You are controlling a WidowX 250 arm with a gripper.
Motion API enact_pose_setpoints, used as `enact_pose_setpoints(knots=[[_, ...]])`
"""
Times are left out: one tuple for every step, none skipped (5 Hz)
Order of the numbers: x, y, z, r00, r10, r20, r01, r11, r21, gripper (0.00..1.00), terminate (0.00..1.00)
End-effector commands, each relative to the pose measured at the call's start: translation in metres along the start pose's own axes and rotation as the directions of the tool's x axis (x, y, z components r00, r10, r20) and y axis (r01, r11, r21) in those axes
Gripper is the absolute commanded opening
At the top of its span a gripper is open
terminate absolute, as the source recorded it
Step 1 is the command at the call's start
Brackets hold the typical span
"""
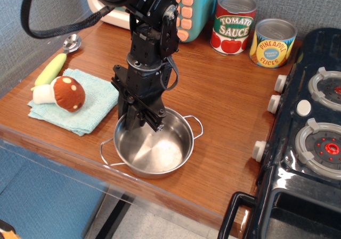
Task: Place the pot in between the stove and the napkin.
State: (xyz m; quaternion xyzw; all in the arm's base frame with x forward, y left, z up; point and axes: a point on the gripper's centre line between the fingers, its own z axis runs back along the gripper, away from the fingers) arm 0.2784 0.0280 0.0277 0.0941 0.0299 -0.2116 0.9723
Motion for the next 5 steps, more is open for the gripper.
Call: enact_pose_setpoints(knots=[[-0.0036,0.0151,0.0689,0.982,0.097,0.162,-0.098,0.995,-0.002,1.00,0.00],[-0.0084,0.0182,0.0720,0.979,0.124,0.161,-0.121,0.992,-0.028,1.00,0.00],[-0.0104,0.0181,0.0683,0.979,0.176,0.104,-0.174,0.984,-0.028,1.00,0.00],[-0.0104,0.0181,0.0683,0.979,0.176,0.104,-0.174,0.984,-0.028,1.00,0.00],[-0.0104,0.0181,0.0683,0.979,0.176,0.104,-0.174,0.984,-0.028,1.00,1.00]])
